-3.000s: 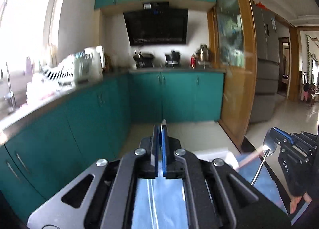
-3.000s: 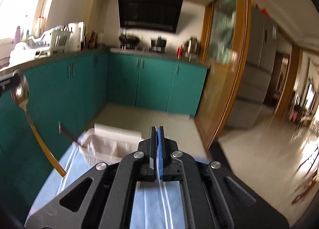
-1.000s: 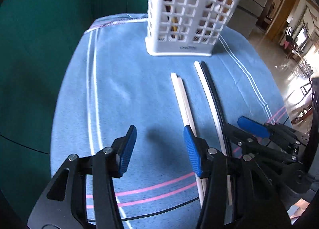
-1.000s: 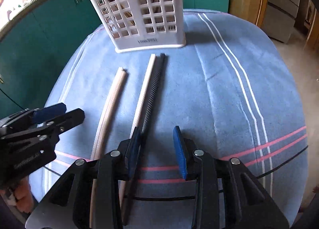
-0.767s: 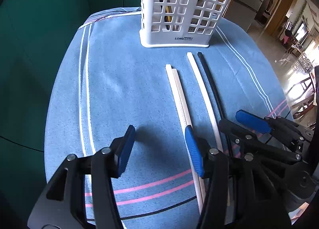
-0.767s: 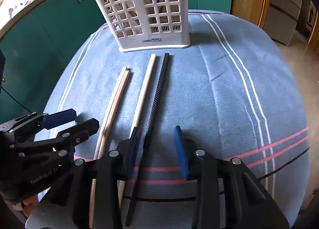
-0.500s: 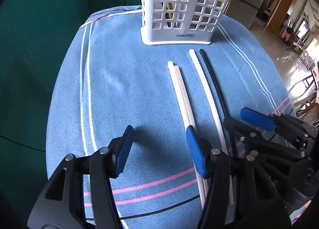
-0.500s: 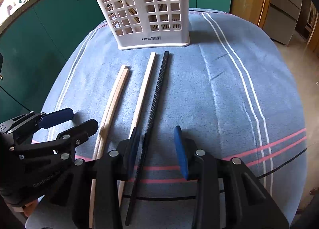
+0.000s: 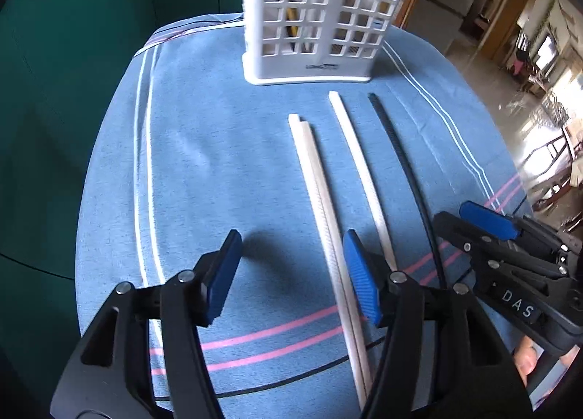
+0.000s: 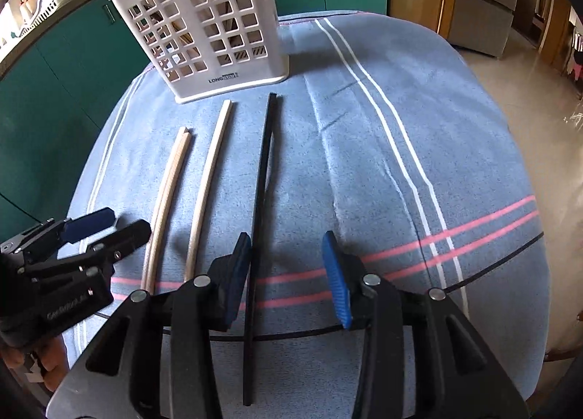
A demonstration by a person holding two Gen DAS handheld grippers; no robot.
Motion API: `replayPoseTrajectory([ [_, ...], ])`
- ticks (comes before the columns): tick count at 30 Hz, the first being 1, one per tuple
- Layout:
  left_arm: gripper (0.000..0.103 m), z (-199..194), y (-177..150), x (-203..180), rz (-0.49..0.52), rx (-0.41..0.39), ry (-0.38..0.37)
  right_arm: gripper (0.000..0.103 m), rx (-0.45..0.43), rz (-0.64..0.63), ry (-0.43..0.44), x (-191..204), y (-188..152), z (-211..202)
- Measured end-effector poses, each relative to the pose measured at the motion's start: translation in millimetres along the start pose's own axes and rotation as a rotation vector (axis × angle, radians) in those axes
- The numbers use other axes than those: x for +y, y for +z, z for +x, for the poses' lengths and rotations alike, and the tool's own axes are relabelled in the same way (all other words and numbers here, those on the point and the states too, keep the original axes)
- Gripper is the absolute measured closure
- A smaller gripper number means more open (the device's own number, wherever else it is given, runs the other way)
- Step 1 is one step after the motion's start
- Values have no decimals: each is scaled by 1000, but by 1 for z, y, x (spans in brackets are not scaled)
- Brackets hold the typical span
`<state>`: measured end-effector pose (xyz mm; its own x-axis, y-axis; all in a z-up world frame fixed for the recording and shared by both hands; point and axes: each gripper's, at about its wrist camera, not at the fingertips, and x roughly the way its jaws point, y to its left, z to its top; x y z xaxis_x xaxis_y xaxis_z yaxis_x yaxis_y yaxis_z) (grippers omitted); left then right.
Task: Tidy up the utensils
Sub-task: 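Grasp a white chopstick with the left tool while the right tool grasps a black chopstick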
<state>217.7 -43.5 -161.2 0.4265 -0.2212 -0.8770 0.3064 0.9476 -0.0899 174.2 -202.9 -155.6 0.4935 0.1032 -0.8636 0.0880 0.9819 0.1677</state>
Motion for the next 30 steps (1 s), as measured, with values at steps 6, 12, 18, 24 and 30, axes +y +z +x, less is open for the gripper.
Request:
replayPoseTrajectory([
  [6, 46, 4, 0, -1, -8, 3, 22, 62, 6, 11, -1, -3, -2, 0],
  [12, 44, 6, 1, 9, -35, -4, 65, 62, 8, 18, -3, -5, -2, 2],
  [18, 43, 9, 5, 1, -23, 5, 62, 58, 5, 0, -16, 0, -1, 5],
  [24, 42, 13, 3, -9, 11, 7, 121, 57, 5, -5, -18, 1, -2, 4],
  [30, 92, 6, 3, 9, -49, 16, 132, 72, 17, -29, 12, 4, 0, 5],
])
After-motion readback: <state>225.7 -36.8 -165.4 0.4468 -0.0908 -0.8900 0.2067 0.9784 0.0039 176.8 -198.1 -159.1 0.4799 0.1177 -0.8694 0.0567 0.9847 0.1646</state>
